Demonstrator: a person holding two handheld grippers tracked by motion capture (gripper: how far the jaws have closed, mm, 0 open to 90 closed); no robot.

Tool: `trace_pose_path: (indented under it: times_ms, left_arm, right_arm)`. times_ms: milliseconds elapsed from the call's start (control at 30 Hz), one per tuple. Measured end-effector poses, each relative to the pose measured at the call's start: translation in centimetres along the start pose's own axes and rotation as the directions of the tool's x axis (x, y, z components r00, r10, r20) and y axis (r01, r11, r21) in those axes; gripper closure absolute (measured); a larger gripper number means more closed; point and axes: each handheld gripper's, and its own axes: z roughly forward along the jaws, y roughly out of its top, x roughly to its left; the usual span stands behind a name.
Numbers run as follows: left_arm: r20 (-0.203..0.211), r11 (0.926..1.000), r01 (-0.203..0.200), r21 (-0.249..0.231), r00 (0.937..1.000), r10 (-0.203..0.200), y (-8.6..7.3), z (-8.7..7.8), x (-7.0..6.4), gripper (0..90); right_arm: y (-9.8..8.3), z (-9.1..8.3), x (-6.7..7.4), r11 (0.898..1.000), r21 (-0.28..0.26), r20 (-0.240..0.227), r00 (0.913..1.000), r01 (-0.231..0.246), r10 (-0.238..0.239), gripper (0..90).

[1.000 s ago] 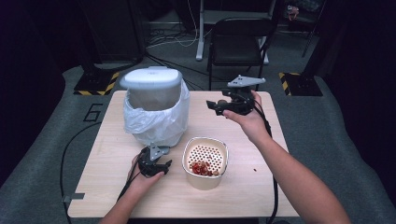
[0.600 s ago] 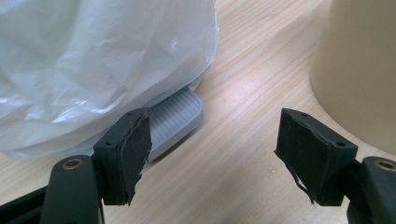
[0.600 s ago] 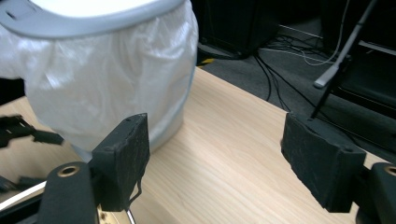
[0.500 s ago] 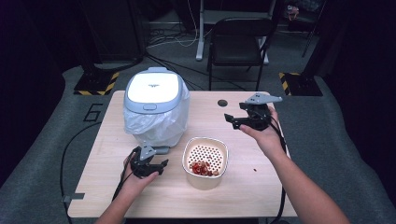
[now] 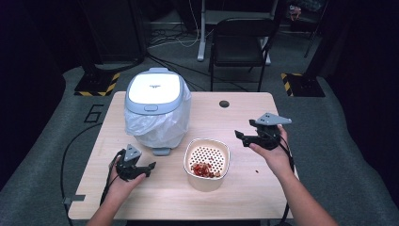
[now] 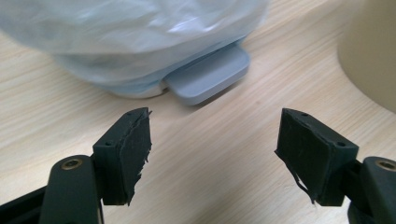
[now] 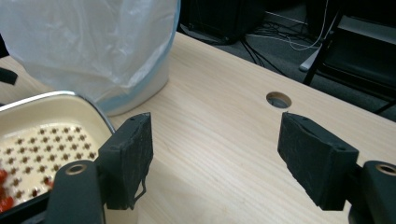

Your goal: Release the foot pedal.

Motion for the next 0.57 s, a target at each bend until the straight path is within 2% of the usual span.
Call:
trace_pose_path:
  times_ms: [33,133,167,200,233,333,367,400,433,467,500,567]
  left_arm:
    - [0.000,1.0000,0.000,0.000,1.0000,0.000,0.0,0.0,0.0,25.3]
    - [-0.004,0.9987,0.049,-0.014,0.9988,-0.049,-0.7,0.0,0.8,25.1]
    - [-0.004,0.9987,0.049,-0.014,0.9988,-0.049,-0.7,0.0,0.8,24.8]
    - [-0.010,0.9979,0.063,-0.018,0.9980,-0.063,-1.1,0.1,1.3,24.6]
    - [-0.010,0.9979,0.063,-0.018,0.9980,-0.063,-1.1,0.1,1.3,24.5]
    - [-0.008,0.9941,0.107,-0.018,0.9942,-0.107,-1.8,0.2,2.2,24.0]
    - [-0.008,0.9941,0.107,-0.018,0.9942,-0.107,-1.8,0.2,2.2,24.0]
    - [-0.005,0.9882,0.150,-0.031,0.9886,-0.150,-2.1,0.4,2.6,24.2]
    - [-0.005,0.9882,0.150,-0.031,0.9886,-0.150,-2.1,0.4,2.6,24.5]
    - [-0.002,0.9859,0.164,-0.034,0.9865,-0.164,-2.3,0.4,2.9,24.5]
    - [0.011,0.9820,0.188,-0.022,0.9822,-0.187,-2.5,0.5,3.4,24.7]
    - [0.000,0.9822,0.186,-0.027,0.9826,-0.186,-2.7,0.6,3.6,24.7]
  right_arm:
    - [0.0,0.0,0.0,1.000,0.000,0.000,1.0000,0.000,0.000,26.1]
    - [-1.9,0.0,-0.3,1.000,0.019,0.014,0.9999,0.000,0.000,26.1]
    - [-1.9,0.0,-0.3,1.000,0.019,0.014,0.9999,0.000,0.000,26.1]
    - [-3.1,-0.1,-0.5,1.000,0.025,0.029,0.9995,-0.013,0.012,26.1]
    - [-3.5,-0.1,-0.6,1.000,0.028,0.035,0.9993,-0.014,0.013,26.1]
    - [-5.1,-0.3,-0.8,0.999,0.033,0.055,0.9982,-0.023,0.021,26.0]
    - [-5.7,-0.3,-0.8,0.999,0.034,0.070,0.9974,-0.022,0.019,25.9]
    - [-6.2,-0.4,-1.0,0.999,0.035,0.085,0.9962,-0.022,0.019,25.8]
    - [-6.2,-0.4,-1.0,0.999,0.035,0.085,0.9962,-0.022,0.019,25.8]
    - [-6.8,-0.5,-1.2,0.999,0.038,0.097,0.9950,-0.026,0.022,25.8]
    - [-7.8,-0.4,-1.8,0.998,0.039,0.125,0.9912,-0.049,0.044,25.6]
    - [-8.1,-0.3,-2.1,0.997,0.043,0.130,0.9903,-0.056,0.050,25.4]
